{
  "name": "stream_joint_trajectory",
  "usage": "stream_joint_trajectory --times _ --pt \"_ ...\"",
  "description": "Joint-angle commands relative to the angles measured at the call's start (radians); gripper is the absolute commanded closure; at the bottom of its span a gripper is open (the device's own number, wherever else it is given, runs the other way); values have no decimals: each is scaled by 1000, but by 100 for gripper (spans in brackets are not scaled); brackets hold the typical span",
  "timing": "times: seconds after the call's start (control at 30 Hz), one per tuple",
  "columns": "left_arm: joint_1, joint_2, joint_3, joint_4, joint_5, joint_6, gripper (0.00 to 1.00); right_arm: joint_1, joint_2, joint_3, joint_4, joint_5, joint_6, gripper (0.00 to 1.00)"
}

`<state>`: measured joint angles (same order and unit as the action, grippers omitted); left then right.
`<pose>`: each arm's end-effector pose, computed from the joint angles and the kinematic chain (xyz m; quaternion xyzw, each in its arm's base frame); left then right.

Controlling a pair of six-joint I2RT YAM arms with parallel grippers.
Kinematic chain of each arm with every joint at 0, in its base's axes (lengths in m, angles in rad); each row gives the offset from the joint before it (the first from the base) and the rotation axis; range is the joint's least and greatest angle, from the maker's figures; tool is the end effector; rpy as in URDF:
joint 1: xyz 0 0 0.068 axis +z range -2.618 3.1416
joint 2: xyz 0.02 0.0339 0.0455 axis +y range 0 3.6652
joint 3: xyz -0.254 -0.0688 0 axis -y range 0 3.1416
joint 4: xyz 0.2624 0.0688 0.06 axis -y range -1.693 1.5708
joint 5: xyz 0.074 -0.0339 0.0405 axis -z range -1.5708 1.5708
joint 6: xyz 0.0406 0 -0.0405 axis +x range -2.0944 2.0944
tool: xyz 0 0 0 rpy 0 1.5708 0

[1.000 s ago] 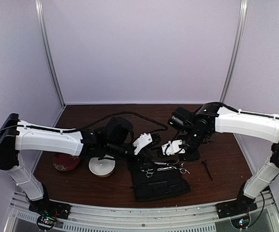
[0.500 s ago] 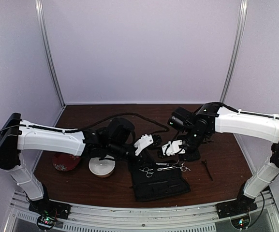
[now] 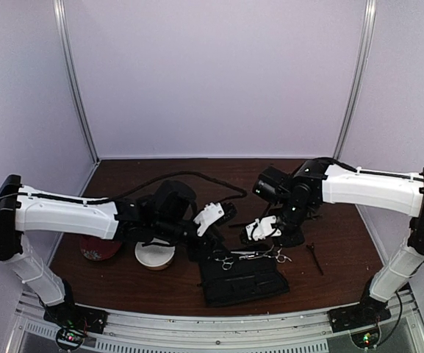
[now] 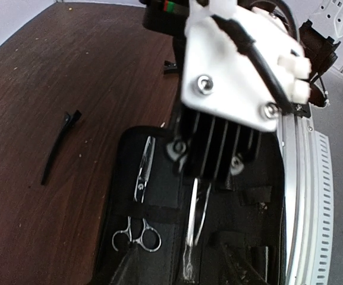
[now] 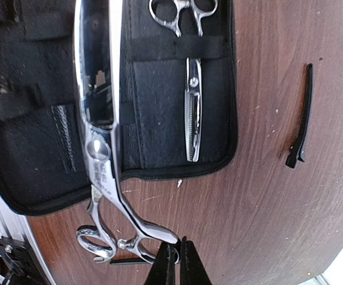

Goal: Sort the hair-cutting tools

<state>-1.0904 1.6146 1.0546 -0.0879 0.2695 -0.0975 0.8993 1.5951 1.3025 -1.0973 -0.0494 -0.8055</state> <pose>0.1640 -0.3380 0.2104 0.4752 0.7517 -0.3466 0.2983 0.1946 0.2481 0.2365 -0.7510 0.6536 0.0288 0.0890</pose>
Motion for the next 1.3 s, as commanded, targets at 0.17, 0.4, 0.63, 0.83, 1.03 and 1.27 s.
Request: stream_joint_trajectory --times 0.17,0.4,0.63,0.83,1.03,1.27 --pt "-2 -125 -116 -215 -188 -113 65 -1 112 10 -19 144 -77 100" --pt "11 -2 -81 -273 -230 -217 79 -30 195 89 -97 230 -161 100" --pt "17 35 -118 -185 -187 -293 100 -28 246 122 -144 290 -197 100" --pt "20 52 -140 -143 -163 -314 100 -29 285 113 -146 336 -200 100" --pt "20 99 -132 -142 -163 -316 100 -29 314 110 -143 362 -195 100" --pt "20 118 -129 -141 -157 -321 100 -29 346 129 -146 357 -186 100"
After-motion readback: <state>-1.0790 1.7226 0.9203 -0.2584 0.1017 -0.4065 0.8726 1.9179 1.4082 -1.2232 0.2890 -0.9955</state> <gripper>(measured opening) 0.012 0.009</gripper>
